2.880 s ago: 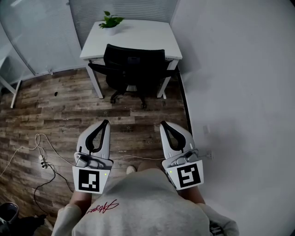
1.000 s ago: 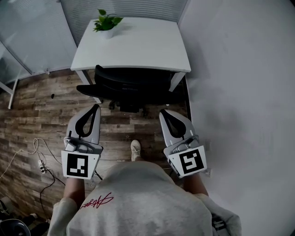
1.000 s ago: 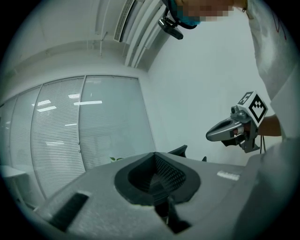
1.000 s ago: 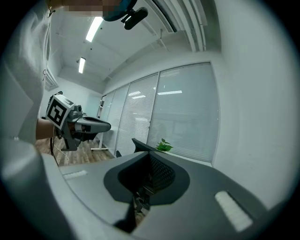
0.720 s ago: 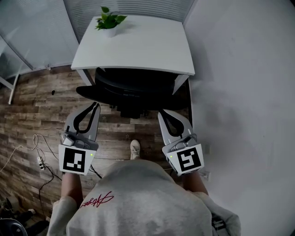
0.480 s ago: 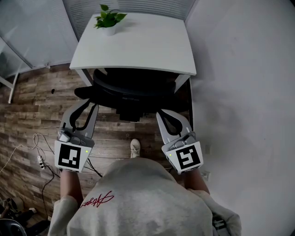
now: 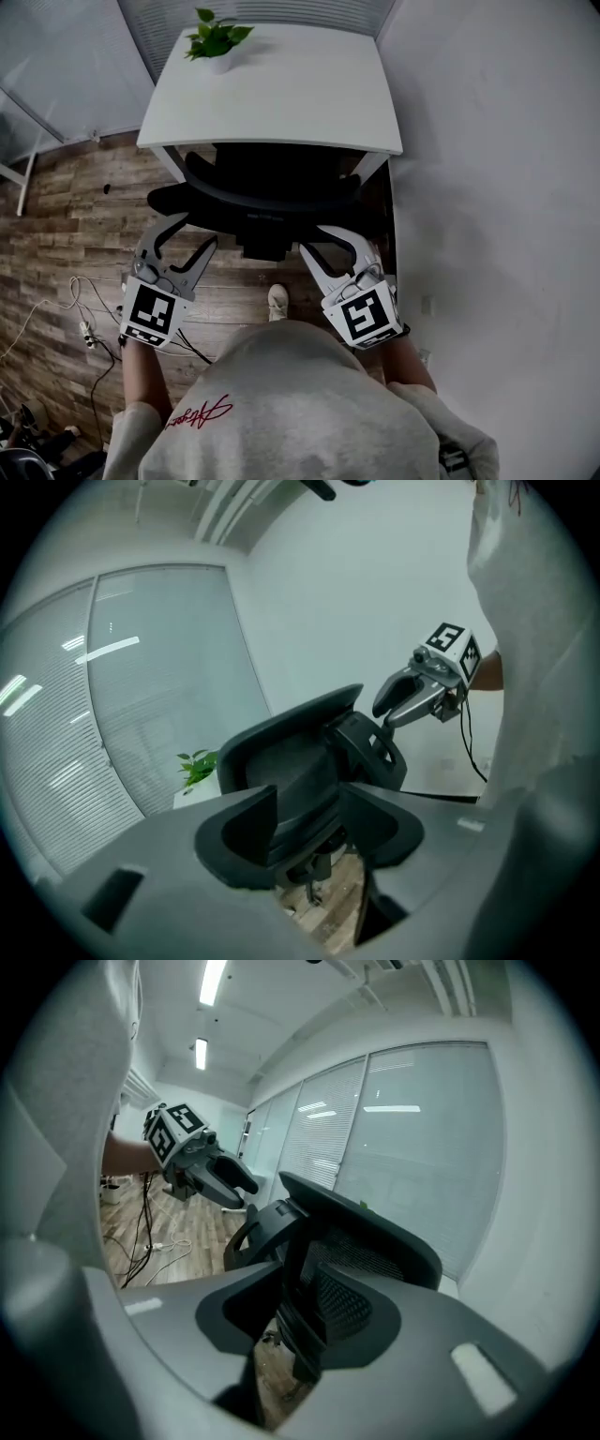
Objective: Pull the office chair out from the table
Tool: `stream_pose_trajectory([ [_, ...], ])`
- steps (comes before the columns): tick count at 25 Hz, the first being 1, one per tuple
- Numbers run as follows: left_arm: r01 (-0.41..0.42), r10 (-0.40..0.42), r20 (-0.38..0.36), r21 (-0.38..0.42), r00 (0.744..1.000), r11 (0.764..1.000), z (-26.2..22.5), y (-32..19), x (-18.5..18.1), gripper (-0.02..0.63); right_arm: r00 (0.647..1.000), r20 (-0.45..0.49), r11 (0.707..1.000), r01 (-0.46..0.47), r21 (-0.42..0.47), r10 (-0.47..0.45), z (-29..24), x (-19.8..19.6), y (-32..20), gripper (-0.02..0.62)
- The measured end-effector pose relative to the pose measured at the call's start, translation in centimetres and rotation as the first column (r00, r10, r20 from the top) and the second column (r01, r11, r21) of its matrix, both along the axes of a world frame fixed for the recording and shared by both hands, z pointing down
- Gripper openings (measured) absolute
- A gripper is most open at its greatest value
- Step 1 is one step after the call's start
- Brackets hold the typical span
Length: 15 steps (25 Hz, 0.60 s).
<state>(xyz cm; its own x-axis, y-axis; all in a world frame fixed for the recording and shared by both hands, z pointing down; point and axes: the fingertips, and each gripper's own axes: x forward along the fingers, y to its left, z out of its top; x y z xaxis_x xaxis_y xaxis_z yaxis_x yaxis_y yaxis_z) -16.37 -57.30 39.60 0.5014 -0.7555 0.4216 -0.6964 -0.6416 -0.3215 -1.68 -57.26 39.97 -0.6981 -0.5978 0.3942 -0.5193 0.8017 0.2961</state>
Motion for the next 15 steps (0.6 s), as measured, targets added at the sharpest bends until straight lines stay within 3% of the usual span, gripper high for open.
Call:
stream_pose_trajectory([
  [2, -0.011, 0.012, 0.038, -0.024, 0.999, 1.000, 1.5, -0.1, 0.0, 0.229, 0.998, -0.057, 0.999, 0.042, 0.001, -0.041, 0.9, -0.3, -0.1, 0.152],
  [6, -0.051, 0.058, 0.117, -0.066, 0.991, 0.997, 3.6, -0.3, 0.0, 0.252, 0.984, -0.162, 0.997, 0.073, -0.016, -0.075, 3.1, -0.3, -0.6, 0.172],
  [9, -0.081, 0.099, 0.217, -0.088, 0.971, 0.993, 4.9, -0.7, 0.2, 0.256, 0.972, -0.223, 0.997, 0.075, -0.031, -0.080, 4.5, 0.1, -0.9, 0.192],
  [12, -0.089, 0.120, 0.346, -0.103, 0.930, 0.991, 6.5, -1.2, -0.1, 0.261, 0.962, -0.258, 0.996, 0.087, -0.021, -0.089, 5.1, 0.2, -1.1, 0.192],
  [15, -0.096, 0.140, 0.475, -0.116, 0.869, 0.989, 7.7, -1.6, -0.7, 0.265, 0.946, -0.305, 0.994, 0.107, -0.010, -0.105, 5.5, 0.1, -1.3, 0.198],
])
